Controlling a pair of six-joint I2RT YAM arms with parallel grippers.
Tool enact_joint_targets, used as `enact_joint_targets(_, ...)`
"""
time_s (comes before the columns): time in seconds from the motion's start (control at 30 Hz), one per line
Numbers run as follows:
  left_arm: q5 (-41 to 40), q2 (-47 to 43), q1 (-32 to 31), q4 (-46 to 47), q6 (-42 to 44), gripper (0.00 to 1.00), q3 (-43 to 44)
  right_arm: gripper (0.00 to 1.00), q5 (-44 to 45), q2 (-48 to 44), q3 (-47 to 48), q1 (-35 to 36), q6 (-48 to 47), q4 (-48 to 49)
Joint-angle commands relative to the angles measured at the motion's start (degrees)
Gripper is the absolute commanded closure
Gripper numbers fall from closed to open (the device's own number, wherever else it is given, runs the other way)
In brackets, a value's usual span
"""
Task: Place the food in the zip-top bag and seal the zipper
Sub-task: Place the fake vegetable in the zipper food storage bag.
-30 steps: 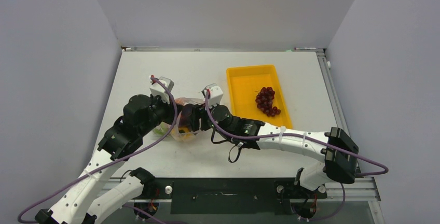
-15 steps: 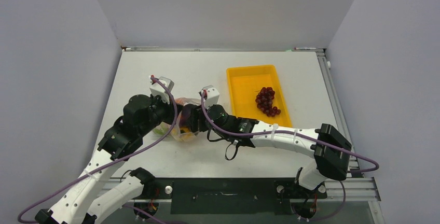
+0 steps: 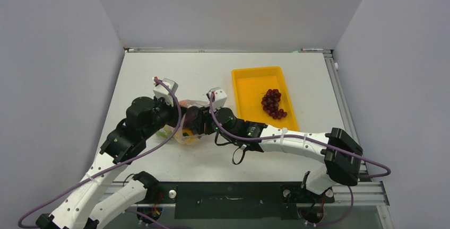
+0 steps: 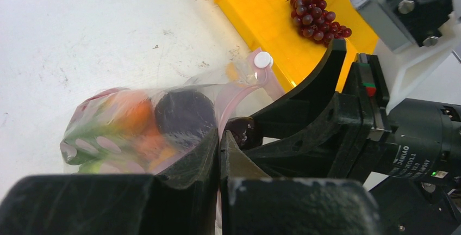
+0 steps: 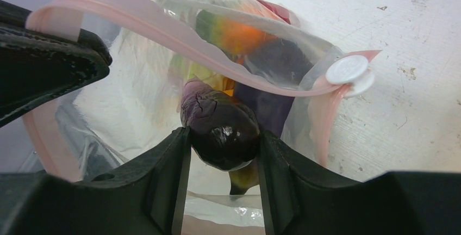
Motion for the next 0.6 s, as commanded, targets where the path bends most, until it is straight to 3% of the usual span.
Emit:
enact_joint_targets(0.0, 0.41, 0.04, -0.05, 2.31, 0.36, 1.0, 1.5, 0.94, 2.29, -4.37, -1.66, -0.27, 1.29, 7.22)
enact_joint_targets(0.57, 1.11, -0.05, 0.04, 2.58, 0.32, 1.0, 1.37, 0.95, 3.61, 7.36, 2.93, 1.86, 2.98, 14.07)
